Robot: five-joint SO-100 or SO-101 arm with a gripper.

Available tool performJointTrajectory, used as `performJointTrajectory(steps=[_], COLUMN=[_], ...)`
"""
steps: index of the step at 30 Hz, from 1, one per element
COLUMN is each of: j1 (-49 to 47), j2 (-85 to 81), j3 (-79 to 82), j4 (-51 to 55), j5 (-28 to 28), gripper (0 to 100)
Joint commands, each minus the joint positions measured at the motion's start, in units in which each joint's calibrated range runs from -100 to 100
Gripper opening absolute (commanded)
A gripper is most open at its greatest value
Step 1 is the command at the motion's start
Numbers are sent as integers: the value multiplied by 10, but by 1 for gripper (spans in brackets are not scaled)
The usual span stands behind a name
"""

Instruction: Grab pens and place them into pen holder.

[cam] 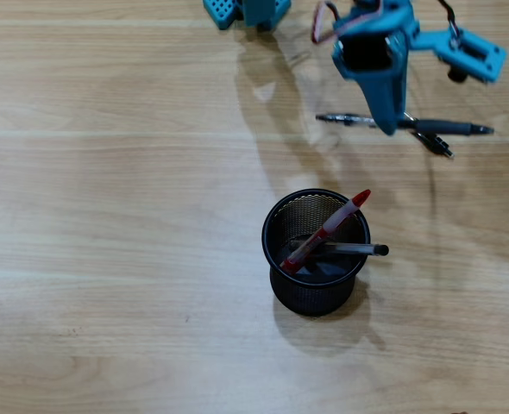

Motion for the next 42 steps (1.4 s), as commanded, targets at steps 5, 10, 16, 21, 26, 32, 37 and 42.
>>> performJointTrajectory(steps=[5,10,16,21,26,32,37,42], j1=[54,63,64,68,86,118,147,163], j2=[-134,-156,-180,-189,-188,-188,-188,-187], j3=[-19,26,151,267,370,497,579,622], j4=[-109,-231,-411,-574,-732,-901,-983,-999], j5=[-22,-45,-91,-150,-183,-202,-211,-217], gripper=[2,2,2,2,2,2,2,2])
